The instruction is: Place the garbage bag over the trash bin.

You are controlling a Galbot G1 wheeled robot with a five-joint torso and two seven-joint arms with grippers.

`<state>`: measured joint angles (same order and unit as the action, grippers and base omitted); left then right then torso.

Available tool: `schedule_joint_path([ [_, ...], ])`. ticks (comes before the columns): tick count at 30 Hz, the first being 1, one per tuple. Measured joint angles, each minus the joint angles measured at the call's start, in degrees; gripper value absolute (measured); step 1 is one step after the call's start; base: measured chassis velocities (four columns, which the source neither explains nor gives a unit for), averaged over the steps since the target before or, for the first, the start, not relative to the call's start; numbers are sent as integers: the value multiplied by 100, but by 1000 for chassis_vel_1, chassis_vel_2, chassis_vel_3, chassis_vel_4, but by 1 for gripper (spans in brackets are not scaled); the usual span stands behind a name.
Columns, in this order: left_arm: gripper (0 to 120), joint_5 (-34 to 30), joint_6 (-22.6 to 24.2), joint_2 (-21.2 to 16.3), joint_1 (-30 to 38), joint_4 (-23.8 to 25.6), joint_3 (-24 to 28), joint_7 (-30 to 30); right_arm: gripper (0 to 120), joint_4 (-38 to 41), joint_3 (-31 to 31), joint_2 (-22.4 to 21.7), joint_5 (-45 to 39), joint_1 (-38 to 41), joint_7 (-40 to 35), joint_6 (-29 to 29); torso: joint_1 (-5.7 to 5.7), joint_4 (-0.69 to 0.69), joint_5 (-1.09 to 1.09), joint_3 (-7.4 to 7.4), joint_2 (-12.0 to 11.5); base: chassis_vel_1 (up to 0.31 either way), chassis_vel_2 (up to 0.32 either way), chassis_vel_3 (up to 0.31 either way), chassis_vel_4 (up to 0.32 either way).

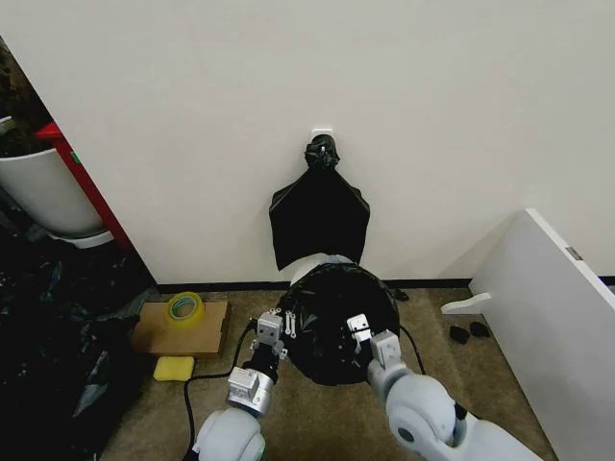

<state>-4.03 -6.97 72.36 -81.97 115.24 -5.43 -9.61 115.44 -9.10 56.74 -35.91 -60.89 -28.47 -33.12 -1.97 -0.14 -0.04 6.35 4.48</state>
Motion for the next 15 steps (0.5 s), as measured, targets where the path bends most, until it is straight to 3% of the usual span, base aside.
schedule_joint_path([
  [5,2,44,-32,2,-39,30,2,8,0,-256,-27,19,331,75,-55,-71,0,0,0,0,0,0,0,0,0],
  [11,2,47,-33,-11,-53,74,21,41,0,-554,54,59,1169,8,129,420,0,-1,0,0,0,0,0,0,0],
  [14,2,85,-33,-22,-65,72,31,46,0,-758,104,95,1550,-18,403,1155,0,-1,0,0,0,0,0,0,0],
  [15,2,85,-33,-22,-65,72,31,46,0,-758,104,95,1550,-18,403,1155,0,-1,0,0,0,0,0,0,0],
])
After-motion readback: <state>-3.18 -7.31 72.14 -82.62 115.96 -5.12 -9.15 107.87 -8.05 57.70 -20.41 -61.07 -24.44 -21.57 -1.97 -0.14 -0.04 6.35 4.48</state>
